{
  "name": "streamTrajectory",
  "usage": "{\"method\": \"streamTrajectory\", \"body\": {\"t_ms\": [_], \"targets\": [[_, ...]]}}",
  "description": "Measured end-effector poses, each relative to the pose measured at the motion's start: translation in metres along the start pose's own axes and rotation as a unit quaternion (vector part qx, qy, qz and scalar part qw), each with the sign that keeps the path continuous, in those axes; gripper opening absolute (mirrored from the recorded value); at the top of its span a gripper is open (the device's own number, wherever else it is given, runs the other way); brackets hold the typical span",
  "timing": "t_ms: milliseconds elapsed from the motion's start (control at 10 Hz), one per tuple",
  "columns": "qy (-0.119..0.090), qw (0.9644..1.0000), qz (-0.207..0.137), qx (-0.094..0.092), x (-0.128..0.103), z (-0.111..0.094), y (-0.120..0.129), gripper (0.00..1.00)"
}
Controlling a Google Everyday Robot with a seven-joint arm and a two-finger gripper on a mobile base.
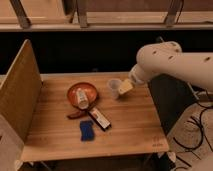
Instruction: Move the arm in a circular motion
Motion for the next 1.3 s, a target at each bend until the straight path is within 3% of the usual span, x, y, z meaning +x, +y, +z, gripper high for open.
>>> {"method": "streamTrajectory", "body": {"t_ms": [200, 300, 400, 700, 900, 1100, 1300], "targets": [[-0.001, 0.9977, -0.061, -0.030, -0.036, 0.014, 0.047, 0.80], [0.000, 0.9957, -0.081, -0.045, -0.044, 0.019, 0.066, 0.80], [0.004, 0.9923, -0.106, -0.064, -0.049, 0.025, 0.090, 0.80], [0.012, 0.9766, -0.169, -0.133, -0.049, 0.032, 0.162, 0.80], [0.017, 0.9698, -0.181, -0.163, -0.039, 0.030, 0.187, 0.80], [0.027, 0.9703, -0.157, -0.182, -0.016, 0.023, 0.191, 0.80], [0.038, 0.9763, -0.121, -0.175, 0.011, 0.016, 0.176, 0.80]]}}
